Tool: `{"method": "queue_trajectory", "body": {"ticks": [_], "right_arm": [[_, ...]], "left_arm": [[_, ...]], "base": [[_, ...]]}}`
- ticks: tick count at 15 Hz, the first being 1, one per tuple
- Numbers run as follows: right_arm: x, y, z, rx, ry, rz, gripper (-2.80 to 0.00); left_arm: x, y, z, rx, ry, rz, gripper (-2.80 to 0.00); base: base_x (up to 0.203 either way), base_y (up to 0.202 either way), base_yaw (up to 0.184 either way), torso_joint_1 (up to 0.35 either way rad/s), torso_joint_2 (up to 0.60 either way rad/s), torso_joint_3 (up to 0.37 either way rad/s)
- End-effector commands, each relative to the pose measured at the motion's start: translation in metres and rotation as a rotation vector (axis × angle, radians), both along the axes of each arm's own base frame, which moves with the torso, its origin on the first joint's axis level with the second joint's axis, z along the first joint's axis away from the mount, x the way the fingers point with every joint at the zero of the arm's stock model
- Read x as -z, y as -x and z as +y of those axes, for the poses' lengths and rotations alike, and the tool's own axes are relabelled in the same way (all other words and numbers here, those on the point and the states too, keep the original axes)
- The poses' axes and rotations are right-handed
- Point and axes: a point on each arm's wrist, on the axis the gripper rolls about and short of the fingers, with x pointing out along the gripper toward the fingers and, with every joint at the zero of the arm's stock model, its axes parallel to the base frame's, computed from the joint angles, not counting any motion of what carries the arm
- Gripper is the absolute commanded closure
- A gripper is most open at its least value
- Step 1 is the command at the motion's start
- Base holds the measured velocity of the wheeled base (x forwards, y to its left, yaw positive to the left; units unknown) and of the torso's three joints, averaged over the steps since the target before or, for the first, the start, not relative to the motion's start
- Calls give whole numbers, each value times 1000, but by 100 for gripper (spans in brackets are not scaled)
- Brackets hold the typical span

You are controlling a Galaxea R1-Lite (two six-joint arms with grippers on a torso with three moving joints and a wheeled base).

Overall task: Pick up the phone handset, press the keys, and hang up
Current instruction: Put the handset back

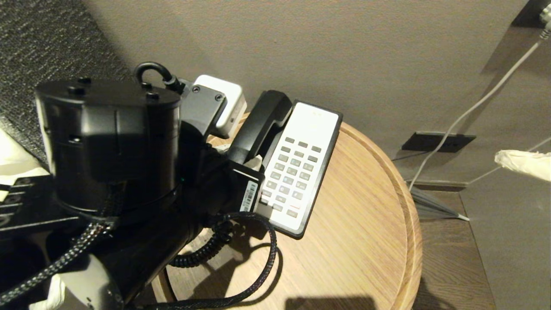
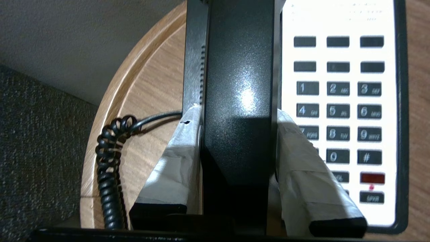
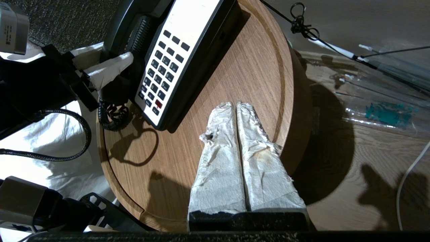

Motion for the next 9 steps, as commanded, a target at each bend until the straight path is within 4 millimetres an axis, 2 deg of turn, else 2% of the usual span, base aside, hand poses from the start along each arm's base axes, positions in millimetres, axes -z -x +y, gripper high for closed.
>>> {"method": "queue_trajectory", "body": {"ticks": [1, 9], "right_arm": [[0, 0, -1, 2, -2, 1, 0], [1, 0, 0, -1, -1, 2, 0]], "left_arm": [[0, -2, -3, -5, 5, -8, 0], [1, -17, -2, -50, -7, -7, 0]], "base": [[0, 0, 0, 0, 0, 0], [0, 0, 0, 0, 0, 0]]}}
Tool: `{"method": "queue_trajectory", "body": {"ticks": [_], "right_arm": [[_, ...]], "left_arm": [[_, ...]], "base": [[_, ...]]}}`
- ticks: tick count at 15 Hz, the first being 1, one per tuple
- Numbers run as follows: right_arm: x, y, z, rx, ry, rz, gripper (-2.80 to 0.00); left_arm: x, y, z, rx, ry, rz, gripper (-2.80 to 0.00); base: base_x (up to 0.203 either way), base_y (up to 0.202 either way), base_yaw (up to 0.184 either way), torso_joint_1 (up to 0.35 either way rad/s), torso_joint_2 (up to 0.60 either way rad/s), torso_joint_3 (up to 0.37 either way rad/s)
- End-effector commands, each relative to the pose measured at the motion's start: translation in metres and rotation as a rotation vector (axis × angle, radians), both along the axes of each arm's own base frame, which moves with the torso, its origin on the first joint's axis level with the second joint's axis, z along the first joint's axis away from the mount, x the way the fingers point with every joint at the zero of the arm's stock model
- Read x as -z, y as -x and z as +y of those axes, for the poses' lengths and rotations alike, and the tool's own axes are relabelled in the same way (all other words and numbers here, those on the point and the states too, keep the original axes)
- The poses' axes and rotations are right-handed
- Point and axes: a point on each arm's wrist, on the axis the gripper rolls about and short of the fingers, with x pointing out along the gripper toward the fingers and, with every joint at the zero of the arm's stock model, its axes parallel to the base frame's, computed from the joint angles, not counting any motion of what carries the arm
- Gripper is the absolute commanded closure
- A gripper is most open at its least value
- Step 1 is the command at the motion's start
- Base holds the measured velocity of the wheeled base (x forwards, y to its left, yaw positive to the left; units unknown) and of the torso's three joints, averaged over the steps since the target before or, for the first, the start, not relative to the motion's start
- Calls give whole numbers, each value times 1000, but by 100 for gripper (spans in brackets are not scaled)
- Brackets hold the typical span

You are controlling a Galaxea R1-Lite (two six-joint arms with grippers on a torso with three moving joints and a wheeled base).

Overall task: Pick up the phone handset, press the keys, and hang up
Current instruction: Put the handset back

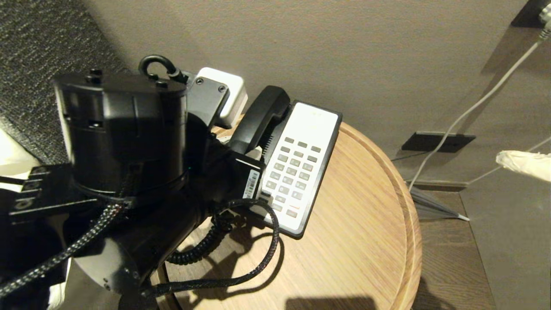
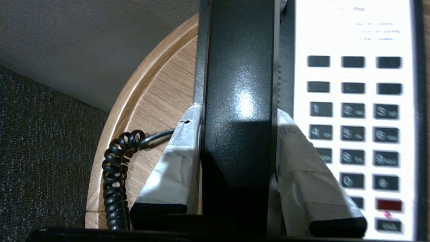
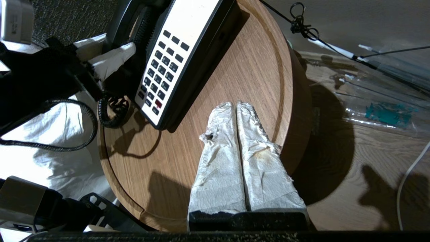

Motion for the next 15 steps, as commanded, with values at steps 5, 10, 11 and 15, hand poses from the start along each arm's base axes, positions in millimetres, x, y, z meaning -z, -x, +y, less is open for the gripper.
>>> {"method": "queue_trajectory", "body": {"ticks": [5, 10, 11, 15], "right_arm": [[1, -1, 1, 0, 0, 2, 0], [3, -2, 2, -1, 3, 7, 0], [2, -2, 2, 0, 2, 7, 0], [3, -1, 2, -1, 5, 9, 0]], "left_arm": [[5, -9, -8, -11, -15, 11, 0], [3, -10, -11, 9, -9, 12, 0], [3, -10, -11, 15, -9, 12, 0], [0, -10, -11, 17, -2, 5, -280]], "base": [[0, 0, 0, 0, 0, 0], [0, 0, 0, 0, 0, 0], [0, 0, 0, 0, 0, 0], [0, 0, 0, 0, 0, 0]]}}
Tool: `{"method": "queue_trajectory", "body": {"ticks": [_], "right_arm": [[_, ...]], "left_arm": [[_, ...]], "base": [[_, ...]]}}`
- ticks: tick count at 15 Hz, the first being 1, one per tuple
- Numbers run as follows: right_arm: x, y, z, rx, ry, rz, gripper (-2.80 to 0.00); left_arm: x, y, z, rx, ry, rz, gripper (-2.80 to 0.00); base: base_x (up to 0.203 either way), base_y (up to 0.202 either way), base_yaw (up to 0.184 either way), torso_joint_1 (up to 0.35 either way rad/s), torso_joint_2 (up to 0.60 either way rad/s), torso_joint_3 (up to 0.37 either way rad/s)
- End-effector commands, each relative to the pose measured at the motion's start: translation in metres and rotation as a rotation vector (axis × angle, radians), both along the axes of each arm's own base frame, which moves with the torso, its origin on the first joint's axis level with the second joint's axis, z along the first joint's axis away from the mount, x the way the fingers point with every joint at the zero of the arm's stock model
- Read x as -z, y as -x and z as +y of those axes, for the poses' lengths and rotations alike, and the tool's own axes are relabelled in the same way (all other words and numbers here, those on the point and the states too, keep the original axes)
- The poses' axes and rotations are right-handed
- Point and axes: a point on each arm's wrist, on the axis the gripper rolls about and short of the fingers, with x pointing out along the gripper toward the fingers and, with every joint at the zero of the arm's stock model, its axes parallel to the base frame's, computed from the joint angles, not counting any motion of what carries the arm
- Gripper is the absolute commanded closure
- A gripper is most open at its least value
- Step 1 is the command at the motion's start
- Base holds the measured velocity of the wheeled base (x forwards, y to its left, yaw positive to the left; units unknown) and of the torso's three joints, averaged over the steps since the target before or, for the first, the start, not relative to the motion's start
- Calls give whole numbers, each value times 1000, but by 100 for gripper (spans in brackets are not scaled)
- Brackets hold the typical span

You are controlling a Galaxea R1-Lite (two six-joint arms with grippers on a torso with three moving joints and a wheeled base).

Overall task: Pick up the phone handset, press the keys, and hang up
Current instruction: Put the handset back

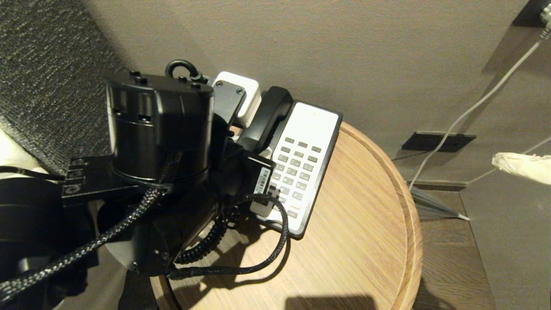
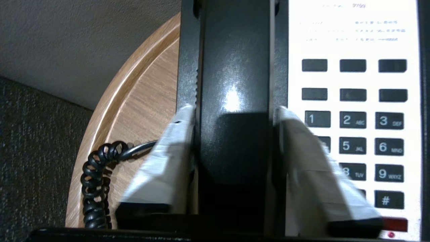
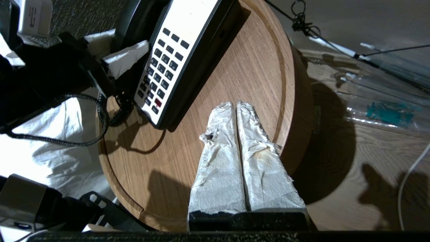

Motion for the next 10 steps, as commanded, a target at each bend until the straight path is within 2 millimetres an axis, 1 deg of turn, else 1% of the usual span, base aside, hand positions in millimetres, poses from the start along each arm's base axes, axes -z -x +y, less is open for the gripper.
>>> {"method": "queue_trajectory", "body": {"ticks": [1, 4, 6, 10], "right_arm": [[1, 0, 0, 1, 4, 6, 0], [5, 0, 0, 2, 10, 13, 0], [8, 1, -1, 2, 17, 20, 0], [11, -1, 1, 3, 33, 31, 0]], "left_arm": [[-4, -1, 0, -7, 13, -11, -280], [-10, 2, 2, -7, 31, -24, -280], [-20, 4, 5, -8, 61, -44, -280], [-38, 20, 28, -9, 125, -83, -280]], "base": [[0, 0, 0, 0, 0, 0], [0, 0, 0, 0, 0, 0], [0, 0, 0, 0, 0, 0], [0, 0, 0, 0, 0, 0]]}}
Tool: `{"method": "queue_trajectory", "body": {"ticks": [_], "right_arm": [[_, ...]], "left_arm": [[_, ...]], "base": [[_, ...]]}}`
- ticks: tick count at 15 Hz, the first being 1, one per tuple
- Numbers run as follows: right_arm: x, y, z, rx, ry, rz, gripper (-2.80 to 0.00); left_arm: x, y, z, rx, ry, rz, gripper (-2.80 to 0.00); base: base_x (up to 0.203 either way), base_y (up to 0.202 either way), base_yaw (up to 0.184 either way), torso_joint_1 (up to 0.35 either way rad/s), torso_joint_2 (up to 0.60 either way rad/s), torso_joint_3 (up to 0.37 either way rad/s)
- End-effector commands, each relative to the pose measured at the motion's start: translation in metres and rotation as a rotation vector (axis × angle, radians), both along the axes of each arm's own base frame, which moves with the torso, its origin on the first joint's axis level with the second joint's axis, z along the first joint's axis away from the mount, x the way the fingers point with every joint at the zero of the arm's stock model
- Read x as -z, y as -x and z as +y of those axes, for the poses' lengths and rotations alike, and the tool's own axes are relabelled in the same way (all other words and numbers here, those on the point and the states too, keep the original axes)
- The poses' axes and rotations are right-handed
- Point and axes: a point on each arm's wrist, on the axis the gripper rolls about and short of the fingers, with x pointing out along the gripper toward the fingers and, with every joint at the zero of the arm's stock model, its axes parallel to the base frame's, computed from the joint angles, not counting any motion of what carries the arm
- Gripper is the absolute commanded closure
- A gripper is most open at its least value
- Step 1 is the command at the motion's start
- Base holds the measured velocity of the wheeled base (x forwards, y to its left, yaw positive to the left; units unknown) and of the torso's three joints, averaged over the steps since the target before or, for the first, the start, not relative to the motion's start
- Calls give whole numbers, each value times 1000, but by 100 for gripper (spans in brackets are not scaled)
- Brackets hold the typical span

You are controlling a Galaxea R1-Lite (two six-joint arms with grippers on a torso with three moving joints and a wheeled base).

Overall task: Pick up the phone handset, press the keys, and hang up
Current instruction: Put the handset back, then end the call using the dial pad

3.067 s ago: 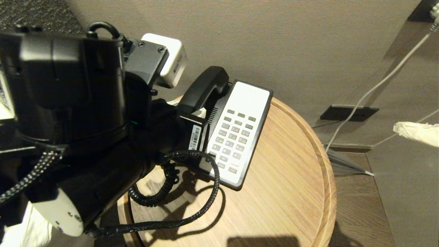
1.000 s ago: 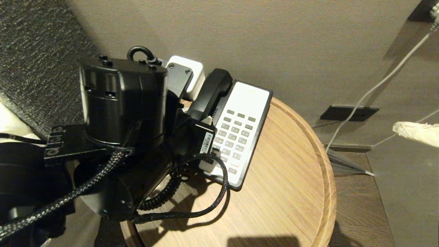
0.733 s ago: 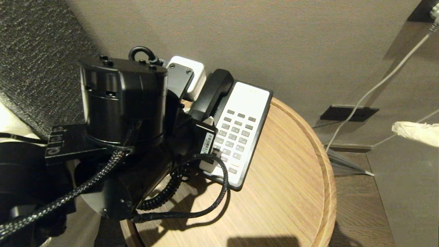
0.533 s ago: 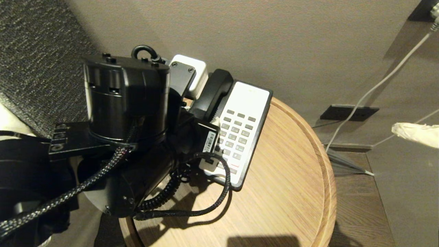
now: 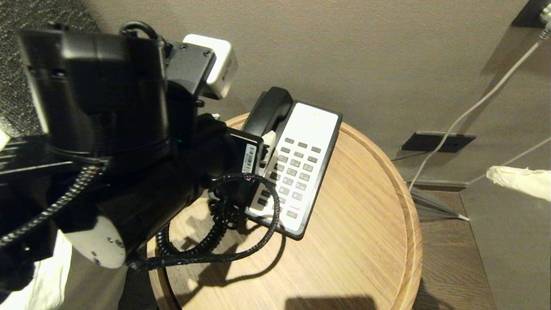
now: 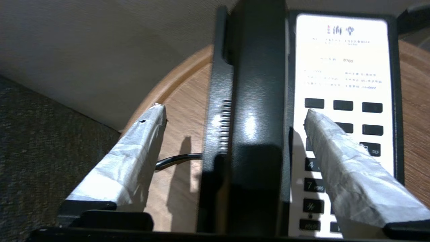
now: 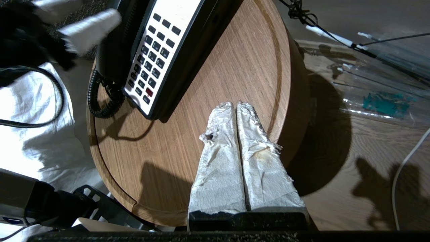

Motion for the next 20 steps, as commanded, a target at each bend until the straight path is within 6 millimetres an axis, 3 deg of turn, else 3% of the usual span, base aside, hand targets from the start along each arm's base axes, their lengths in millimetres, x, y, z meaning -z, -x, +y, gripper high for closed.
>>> {"method": "queue_trajectory", "body": {"ticks": [1, 7, 11, 17, 20], "right_arm": [[2, -2, 2, 1, 11, 11, 0], [11, -2, 2, -6, 32, 30, 0], [9, -11, 16, -37, 39, 51, 0], [6, -35, 67, -208, 52, 114, 0], [9, -51, 97, -250, 76, 145, 0]], "left_arm": [[-14, 14, 20, -5, 60, -32, 0], [-11, 41, 58, -8, 166, -15, 0], [-10, 58, 81, -22, 259, 11, 0], [-17, 84, 118, -15, 349, -45, 0], [-9, 95, 134, -12, 364, -56, 0]], "base": [[0, 0, 0, 0, 0, 0], [0, 0, 0, 0, 0, 0], [0, 0, 0, 0, 0, 0], [0, 0, 0, 0, 0, 0], [0, 0, 0, 0, 0, 0]]}}
